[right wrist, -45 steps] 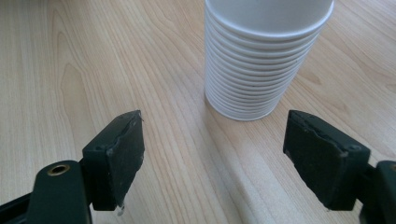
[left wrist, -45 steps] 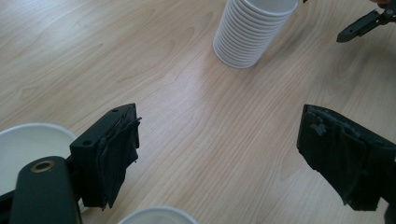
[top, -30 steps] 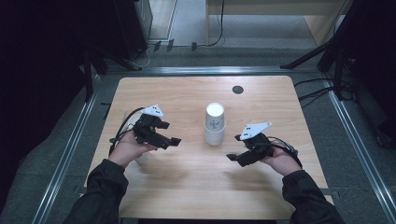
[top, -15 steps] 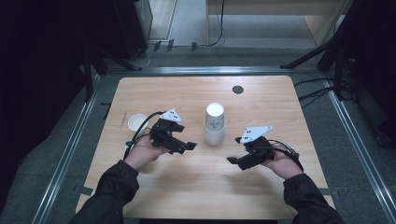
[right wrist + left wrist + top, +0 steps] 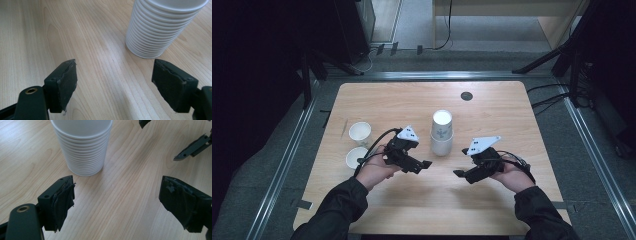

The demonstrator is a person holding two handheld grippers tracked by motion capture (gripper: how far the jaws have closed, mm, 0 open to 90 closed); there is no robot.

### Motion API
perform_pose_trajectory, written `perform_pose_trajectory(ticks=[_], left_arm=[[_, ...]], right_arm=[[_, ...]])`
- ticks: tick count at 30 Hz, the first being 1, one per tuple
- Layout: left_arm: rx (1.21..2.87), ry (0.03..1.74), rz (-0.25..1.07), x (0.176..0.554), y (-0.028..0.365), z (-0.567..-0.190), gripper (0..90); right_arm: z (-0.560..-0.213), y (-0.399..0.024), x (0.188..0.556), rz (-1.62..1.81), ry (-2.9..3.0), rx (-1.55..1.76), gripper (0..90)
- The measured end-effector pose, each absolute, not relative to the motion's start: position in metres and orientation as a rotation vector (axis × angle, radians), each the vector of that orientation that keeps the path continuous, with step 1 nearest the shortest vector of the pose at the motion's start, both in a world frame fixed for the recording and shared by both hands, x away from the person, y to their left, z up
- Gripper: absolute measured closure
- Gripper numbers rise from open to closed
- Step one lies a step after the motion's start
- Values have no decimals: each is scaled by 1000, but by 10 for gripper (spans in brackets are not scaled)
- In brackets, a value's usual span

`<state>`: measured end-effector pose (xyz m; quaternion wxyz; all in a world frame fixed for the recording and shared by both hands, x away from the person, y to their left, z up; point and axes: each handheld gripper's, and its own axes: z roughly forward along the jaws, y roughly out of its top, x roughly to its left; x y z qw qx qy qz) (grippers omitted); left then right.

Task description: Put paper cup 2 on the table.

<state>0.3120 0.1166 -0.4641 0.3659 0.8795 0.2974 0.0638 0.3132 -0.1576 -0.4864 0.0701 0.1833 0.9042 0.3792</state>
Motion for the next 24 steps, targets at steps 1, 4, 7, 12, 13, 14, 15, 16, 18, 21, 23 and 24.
perform_pose_trajectory(ticks=[1, 4, 7, 12, 13, 14, 15, 16, 18, 21, 23, 24], left_arm=[[2250, 764, 172, 311, 115, -466, 132], [2244, 757, 200, 310, 112, -471, 132], [2245, 756, 198, 310, 111, -474, 132], [2279, 738, 215, 309, 109, -480, 133], [2287, 730, 219, 309, 109, -480, 133], [2290, 725, 223, 309, 109, -481, 133], [2303, 716, 228, 309, 110, -481, 133], [2303, 716, 228, 309, 110, -481, 133], [2307, 712, 232, 309, 110, -482, 133], [2313, 720, 223, 309, 109, -484, 133], [2322, 722, 234, 309, 108, -487, 133], [2320, 722, 235, 310, 108, -491, 133]], right_arm=[[-486, -157, 313, 1139, 2723, 552, 209], [-487, -157, 313, 1139, 2723, 533, 209], [-487, -156, 312, 1134, 2728, 531, 209], [-488, -156, 313, 1127, 2732, 516, 209], [-488, -156, 313, 1126, 2733, 518, 209], [-488, -156, 313, 1125, 2735, 517, 209], [-488, -155, 312, 1124, 2735, 515, 209], [-488, -155, 312, 1124, 2735, 515, 209], [-488, -155, 312, 1118, 2737, 512, 209], [-489, -154, 312, 1101, 2742, 509, 209], [-491, -154, 312, 1087, 2747, 498, 208], [-496, -153, 313, 1037, 2768, 481, 208]])
